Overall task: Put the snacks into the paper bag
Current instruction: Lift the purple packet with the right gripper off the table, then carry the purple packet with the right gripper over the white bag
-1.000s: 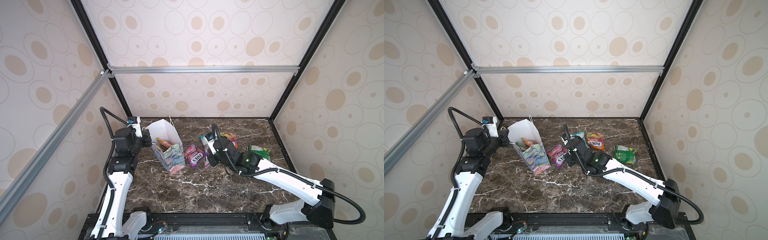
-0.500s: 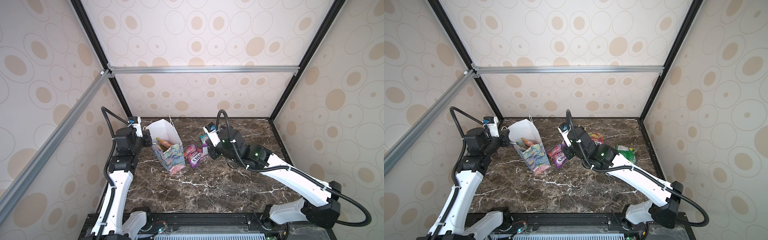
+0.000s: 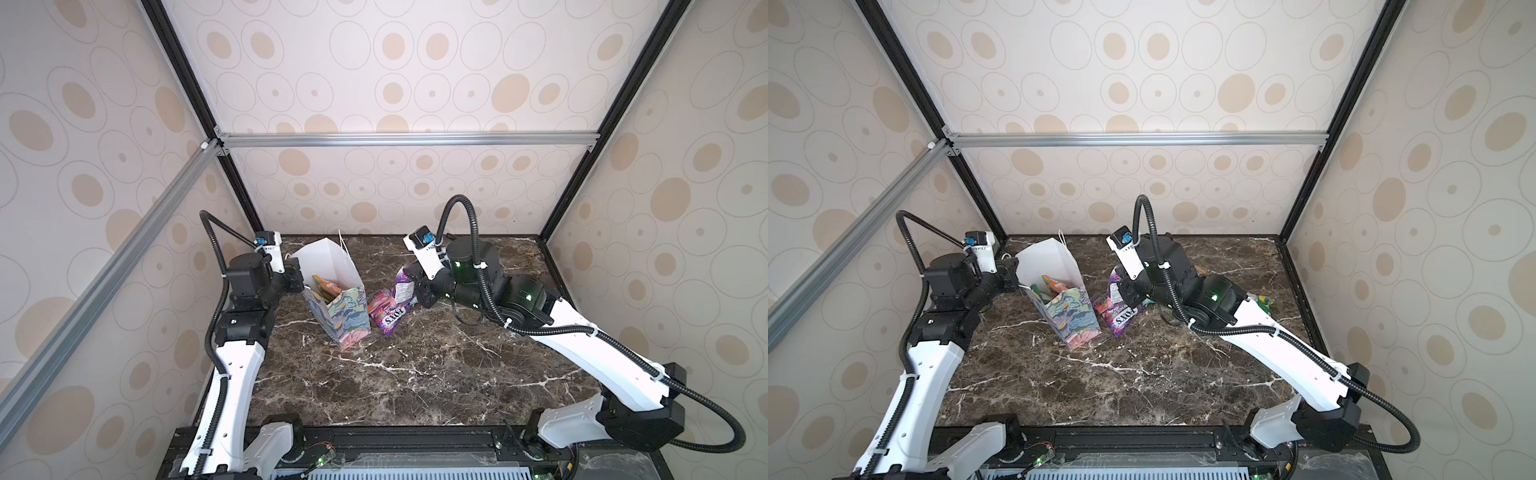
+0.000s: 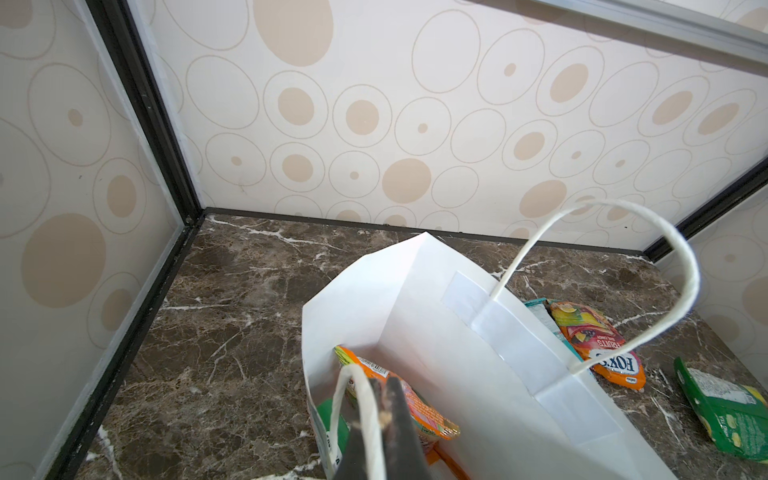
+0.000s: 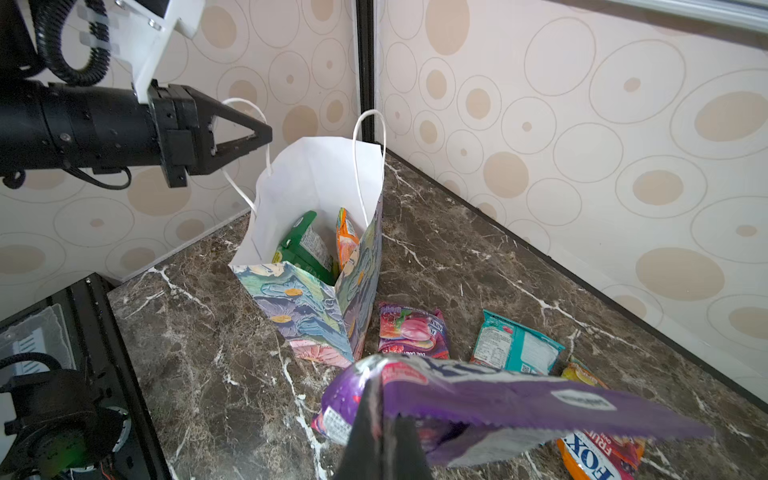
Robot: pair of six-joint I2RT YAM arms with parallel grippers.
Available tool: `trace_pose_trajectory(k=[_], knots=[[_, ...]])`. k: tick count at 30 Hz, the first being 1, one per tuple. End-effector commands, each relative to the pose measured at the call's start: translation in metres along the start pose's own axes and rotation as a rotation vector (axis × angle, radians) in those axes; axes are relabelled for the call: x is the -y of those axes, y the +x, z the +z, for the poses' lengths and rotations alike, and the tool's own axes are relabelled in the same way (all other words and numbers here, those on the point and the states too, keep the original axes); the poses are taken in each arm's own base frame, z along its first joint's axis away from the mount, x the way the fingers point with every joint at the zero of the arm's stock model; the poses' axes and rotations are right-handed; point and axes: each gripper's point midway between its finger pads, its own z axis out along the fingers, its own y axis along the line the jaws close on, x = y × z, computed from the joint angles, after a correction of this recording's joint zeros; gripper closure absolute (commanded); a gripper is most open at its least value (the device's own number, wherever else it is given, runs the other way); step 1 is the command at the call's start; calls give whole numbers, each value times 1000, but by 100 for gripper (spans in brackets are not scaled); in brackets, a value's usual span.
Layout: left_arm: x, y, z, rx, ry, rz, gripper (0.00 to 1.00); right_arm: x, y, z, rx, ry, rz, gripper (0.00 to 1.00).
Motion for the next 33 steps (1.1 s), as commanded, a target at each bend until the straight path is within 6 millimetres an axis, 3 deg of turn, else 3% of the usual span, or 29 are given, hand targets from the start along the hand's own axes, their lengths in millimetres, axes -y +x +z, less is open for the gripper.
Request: trace_pose_trajectory(k=[1,14,33], knots=[[8,4,-5,7,40,30,100,-3,-15,-3,25,-23,-37,100],[2,23,-8,-14,16,20,100,-25,-57,-8,92,-142,-91,100],[-5,23,-9,-15,-24,20,100,-95,-126,-9,229,-408,-165,100]])
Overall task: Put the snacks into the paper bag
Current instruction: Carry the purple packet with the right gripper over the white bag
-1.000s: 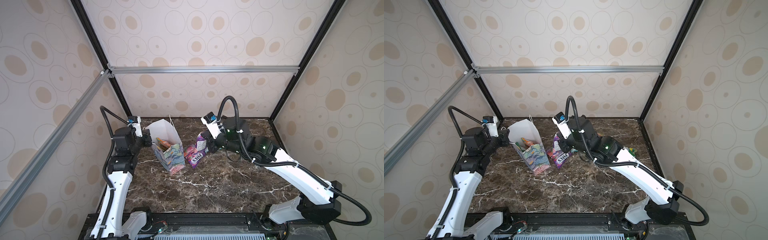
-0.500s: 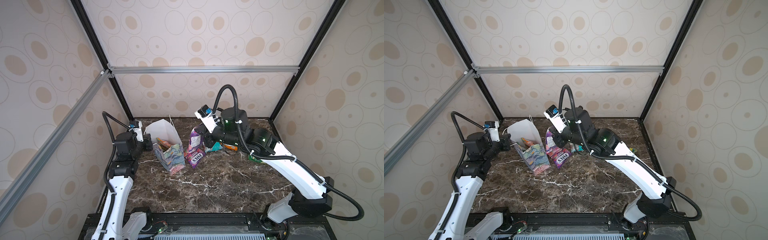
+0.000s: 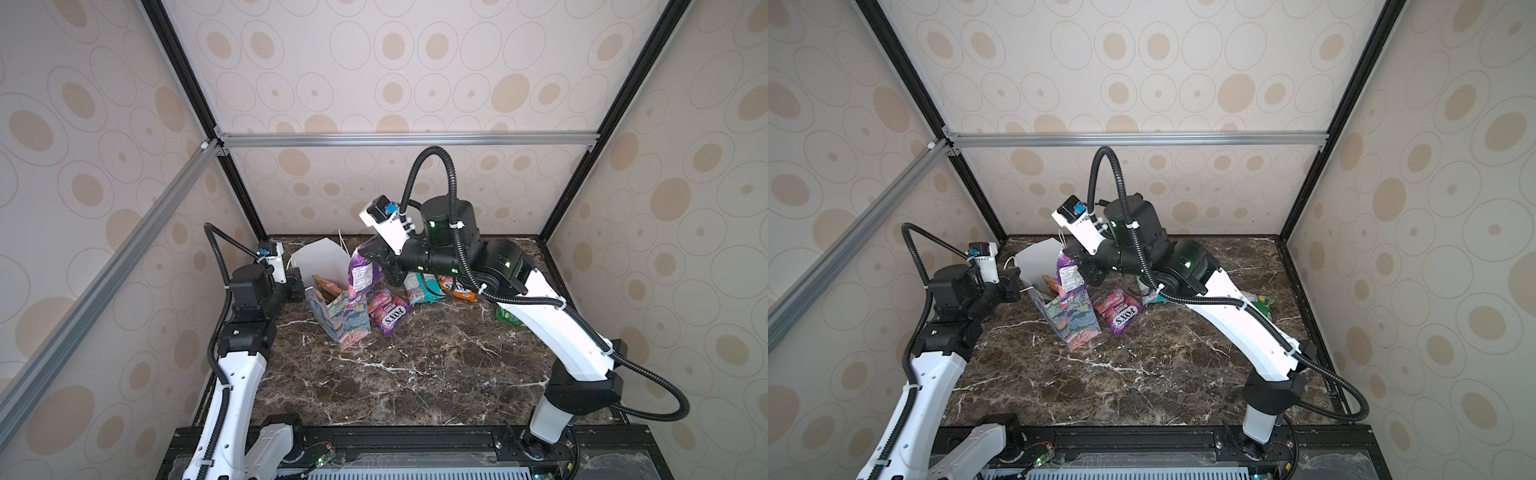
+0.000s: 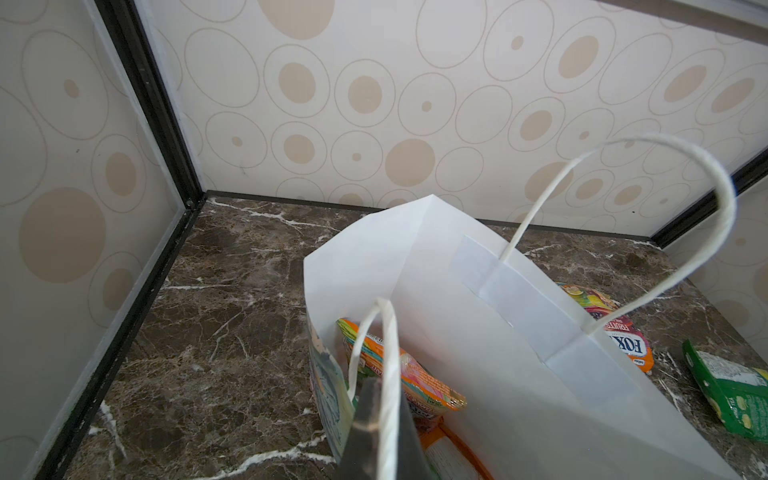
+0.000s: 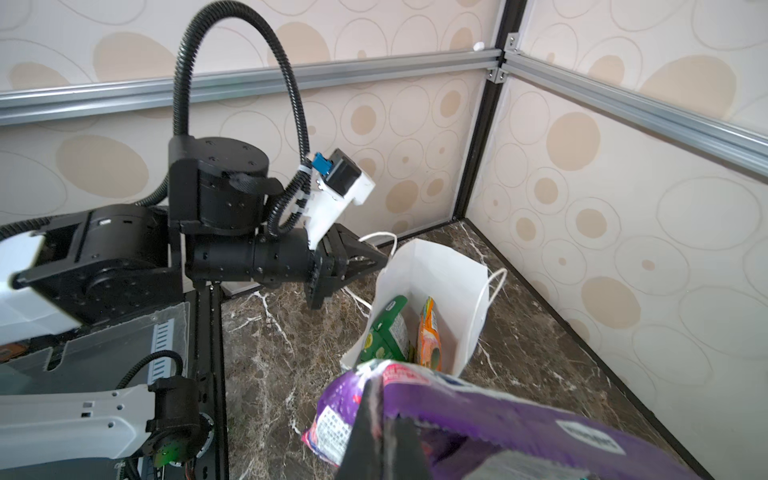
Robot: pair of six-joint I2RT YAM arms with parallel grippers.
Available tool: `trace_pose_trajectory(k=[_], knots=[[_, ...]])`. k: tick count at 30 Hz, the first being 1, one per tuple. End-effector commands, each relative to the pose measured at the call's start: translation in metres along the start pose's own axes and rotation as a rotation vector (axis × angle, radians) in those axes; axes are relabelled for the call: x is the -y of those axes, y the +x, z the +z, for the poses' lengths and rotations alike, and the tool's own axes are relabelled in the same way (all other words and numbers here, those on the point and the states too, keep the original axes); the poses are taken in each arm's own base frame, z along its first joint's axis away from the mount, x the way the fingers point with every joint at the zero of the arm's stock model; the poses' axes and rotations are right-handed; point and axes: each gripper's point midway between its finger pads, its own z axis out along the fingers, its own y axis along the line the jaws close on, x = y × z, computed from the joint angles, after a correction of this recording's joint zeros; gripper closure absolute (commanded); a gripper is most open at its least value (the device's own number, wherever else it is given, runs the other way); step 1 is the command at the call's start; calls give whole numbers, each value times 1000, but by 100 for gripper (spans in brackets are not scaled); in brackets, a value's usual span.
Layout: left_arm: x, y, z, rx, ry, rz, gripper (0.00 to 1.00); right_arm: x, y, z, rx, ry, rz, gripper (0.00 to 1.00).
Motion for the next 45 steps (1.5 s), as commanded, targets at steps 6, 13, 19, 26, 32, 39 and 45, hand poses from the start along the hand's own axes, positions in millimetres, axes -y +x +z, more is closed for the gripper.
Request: trace_pose_trajectory(k=[6,13,19,26,32,39,45], knots=[[-1,-3,-5,9,-16,20,100,-30,-40,4,132,-149,-51,100],[-4,-4,-8,14,-34,26,100,-37,-29,31,120,-208,-79,100],[-6,-4,-9,14,-43,27,100,-38,-26,54,122,-235,-88,100],[-7,-4,-8,14,-52,30,100,-26,-15,79,118,-211,-103,100],[-8,-2,-6,4,-54,29,100,4,-7,96,125,-210,-64,100],[-8,-1,-5,2,-53,28,100,12,-12,104,155,-201,-66,100],[-10,0,-5,-1,-60,29,100,35,-4,117,137,-69,-123,100]])
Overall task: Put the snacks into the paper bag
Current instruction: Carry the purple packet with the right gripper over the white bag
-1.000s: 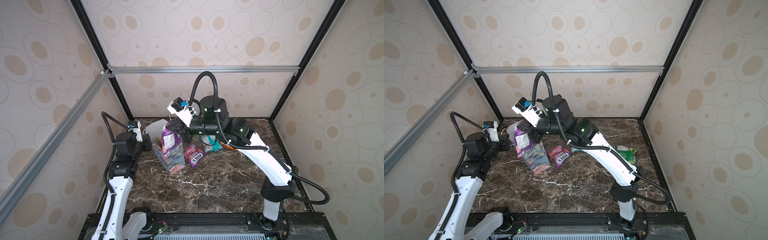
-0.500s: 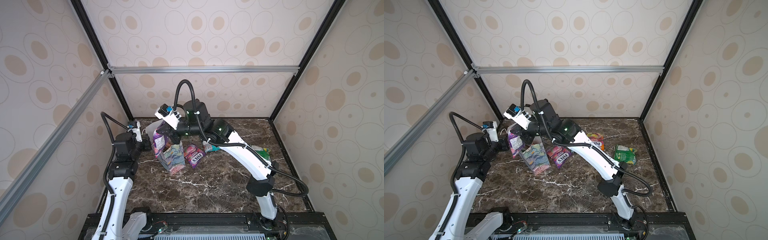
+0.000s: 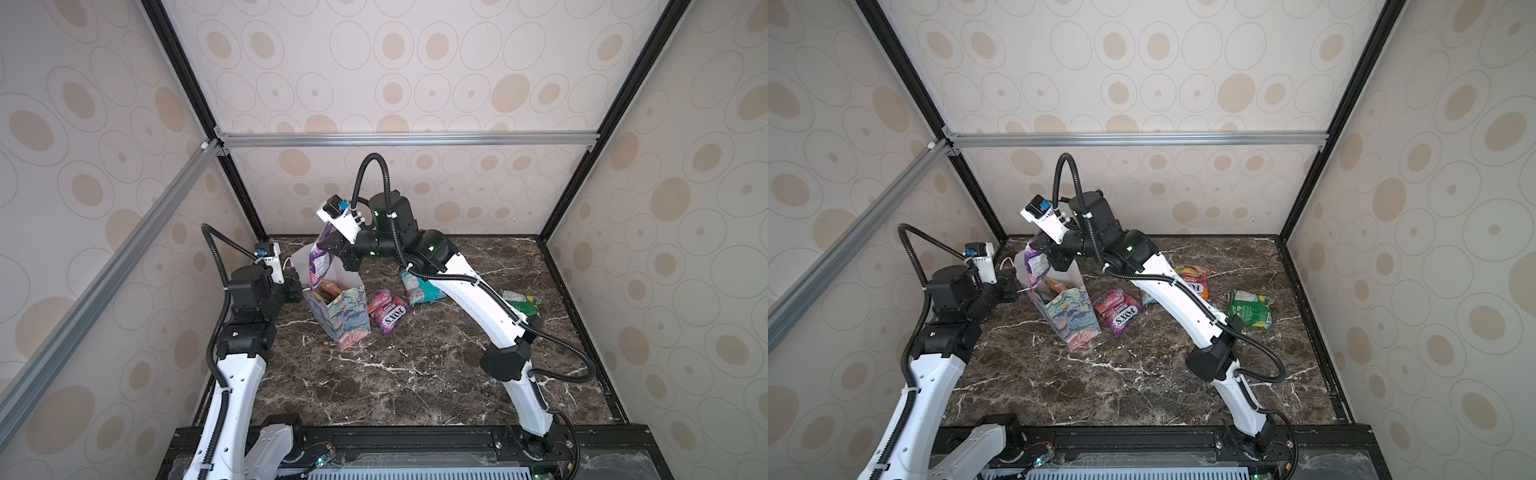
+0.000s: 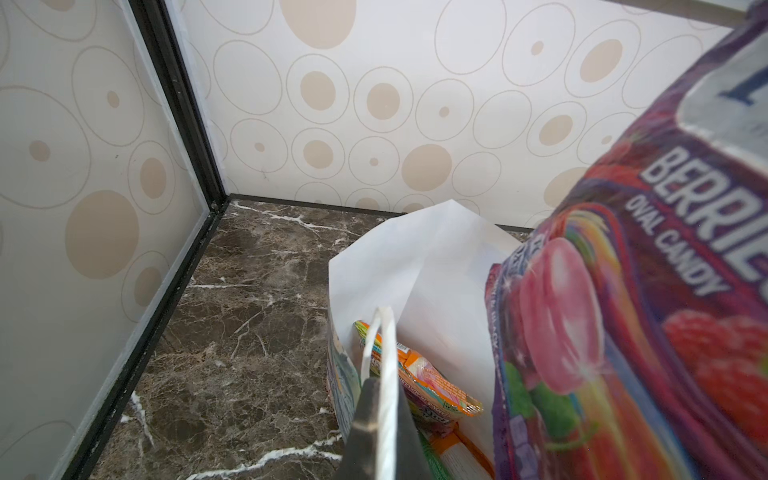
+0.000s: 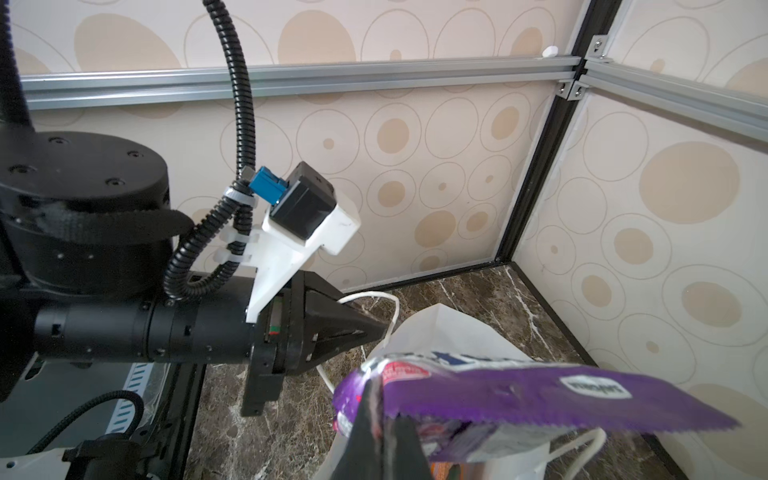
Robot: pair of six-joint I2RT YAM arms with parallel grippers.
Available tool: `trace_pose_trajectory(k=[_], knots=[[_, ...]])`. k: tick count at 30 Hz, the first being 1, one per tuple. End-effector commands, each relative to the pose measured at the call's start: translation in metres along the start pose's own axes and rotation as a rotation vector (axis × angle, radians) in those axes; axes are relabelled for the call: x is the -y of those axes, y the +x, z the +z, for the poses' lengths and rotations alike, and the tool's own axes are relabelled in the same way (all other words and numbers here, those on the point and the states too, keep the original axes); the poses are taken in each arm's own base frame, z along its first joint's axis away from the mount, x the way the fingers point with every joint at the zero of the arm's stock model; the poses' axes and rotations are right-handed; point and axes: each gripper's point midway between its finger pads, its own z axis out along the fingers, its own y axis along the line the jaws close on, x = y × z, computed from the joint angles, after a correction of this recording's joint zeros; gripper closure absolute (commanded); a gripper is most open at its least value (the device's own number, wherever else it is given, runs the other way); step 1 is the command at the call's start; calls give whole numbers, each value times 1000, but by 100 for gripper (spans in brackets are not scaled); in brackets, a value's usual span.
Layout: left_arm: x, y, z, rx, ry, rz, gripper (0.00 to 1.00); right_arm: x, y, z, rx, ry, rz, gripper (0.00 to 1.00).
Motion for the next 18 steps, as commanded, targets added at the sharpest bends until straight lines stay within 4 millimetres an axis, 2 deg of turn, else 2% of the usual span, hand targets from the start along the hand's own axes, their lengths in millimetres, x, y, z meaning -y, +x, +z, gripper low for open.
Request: trace_pose_trajectory(k=[1,11,18], knots=[[-2,3,0,-16,-8,19,100,13,-18,-1,56,86,-96,100],[-2,3,0,-17,-10,18,100,26,22,17,-81,190,-212,100],[-4,3,0,-18,-21,21,100,33,32,30,-131,310,-321,100]])
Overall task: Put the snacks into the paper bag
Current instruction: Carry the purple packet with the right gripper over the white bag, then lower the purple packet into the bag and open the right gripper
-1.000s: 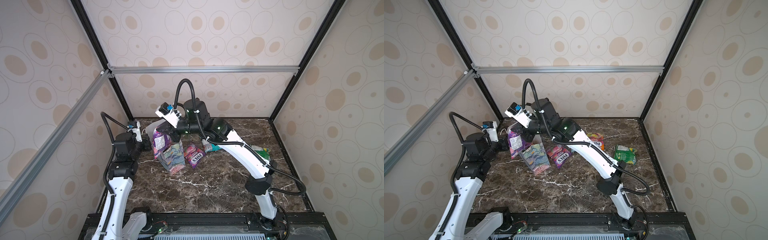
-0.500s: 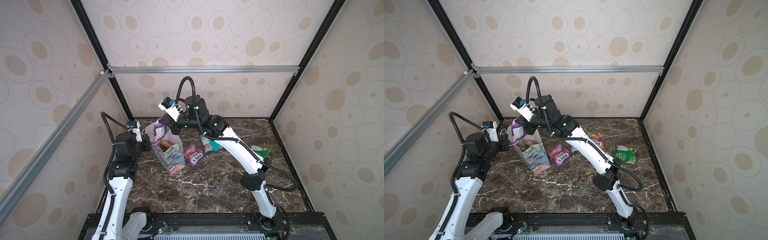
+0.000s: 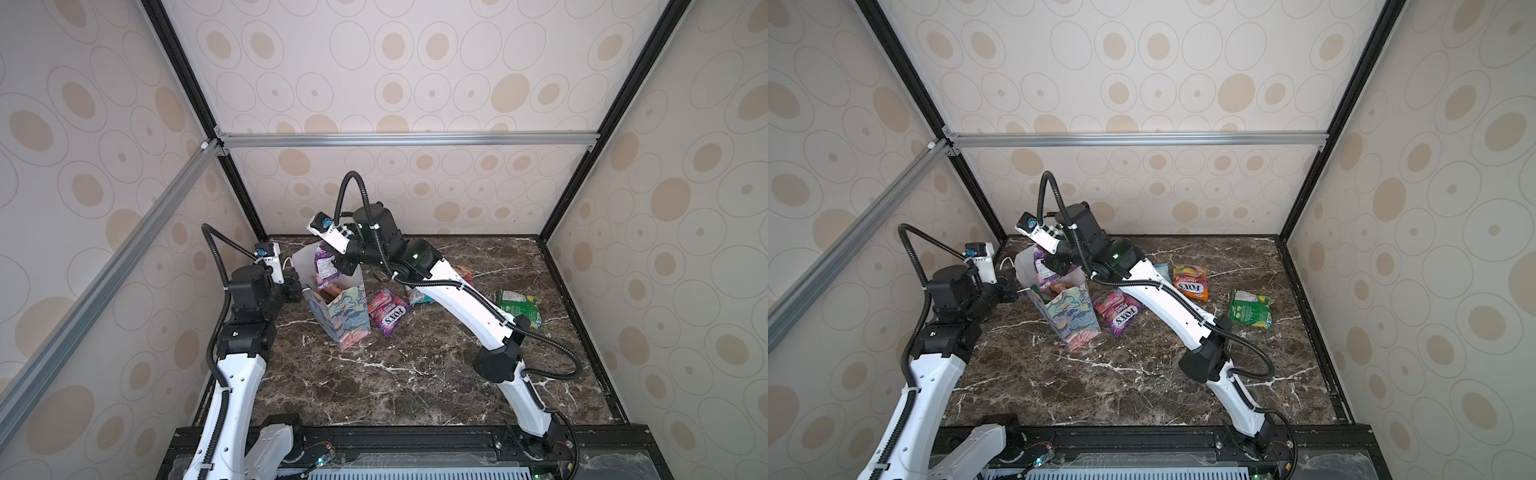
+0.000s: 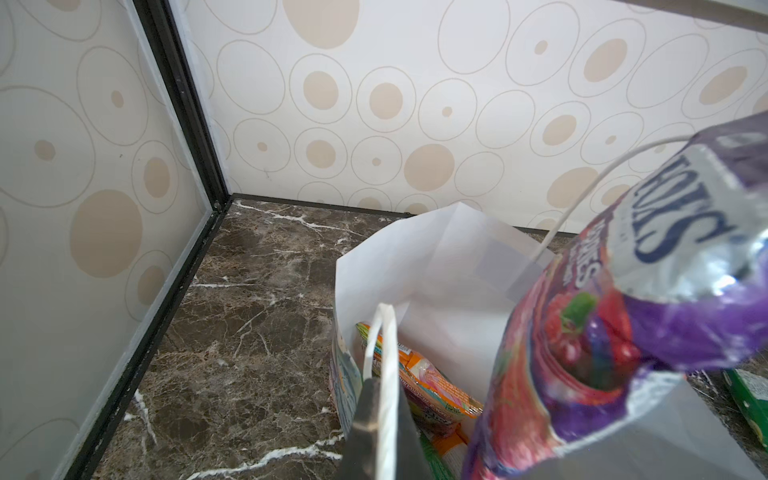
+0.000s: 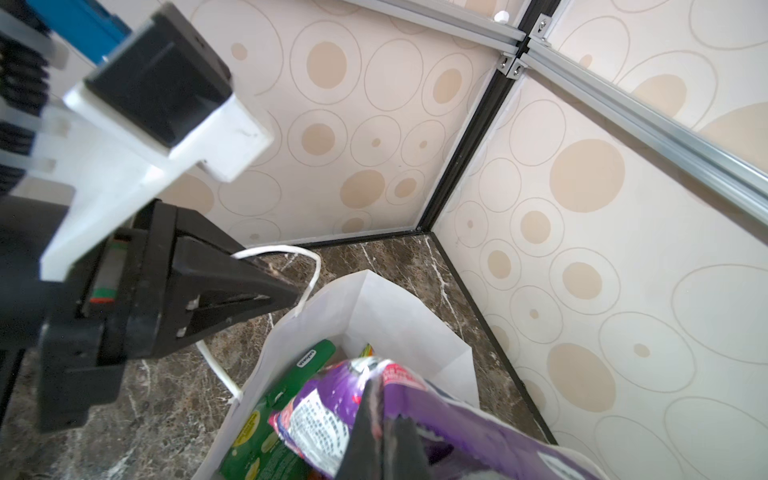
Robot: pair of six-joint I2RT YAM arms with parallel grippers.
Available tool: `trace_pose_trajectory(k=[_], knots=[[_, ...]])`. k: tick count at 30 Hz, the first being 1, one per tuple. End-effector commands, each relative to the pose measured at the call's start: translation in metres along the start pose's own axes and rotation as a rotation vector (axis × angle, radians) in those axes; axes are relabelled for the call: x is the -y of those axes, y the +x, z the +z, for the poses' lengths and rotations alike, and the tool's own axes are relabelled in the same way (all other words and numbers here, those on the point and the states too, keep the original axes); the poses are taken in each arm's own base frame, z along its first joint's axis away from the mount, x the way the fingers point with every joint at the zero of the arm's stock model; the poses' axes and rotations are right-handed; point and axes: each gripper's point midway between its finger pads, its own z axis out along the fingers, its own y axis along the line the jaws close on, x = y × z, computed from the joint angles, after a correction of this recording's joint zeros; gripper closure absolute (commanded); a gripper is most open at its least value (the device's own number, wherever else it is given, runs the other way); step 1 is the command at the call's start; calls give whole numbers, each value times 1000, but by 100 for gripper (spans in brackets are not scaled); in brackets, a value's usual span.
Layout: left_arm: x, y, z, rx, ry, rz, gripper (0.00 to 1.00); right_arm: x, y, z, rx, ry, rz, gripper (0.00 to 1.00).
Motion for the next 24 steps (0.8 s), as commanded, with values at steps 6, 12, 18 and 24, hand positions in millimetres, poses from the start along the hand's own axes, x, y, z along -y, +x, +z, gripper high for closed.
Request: trace_pose_trajectory(k=[6,12,18,24], knots=[[-2,3,0,-18,-12,21,100,13,3,11,-34,168,-108,100],[-2,2,-2,-10,-10,23,100,-10,13,20,-82,163,-158,100],[-2,3,-2,-13,-12,22,100,-10,14,20,-87,171,-140,82],[-2,2,-2,-10,-14,23,100,-8,5,13,-68,185,-131,74]])
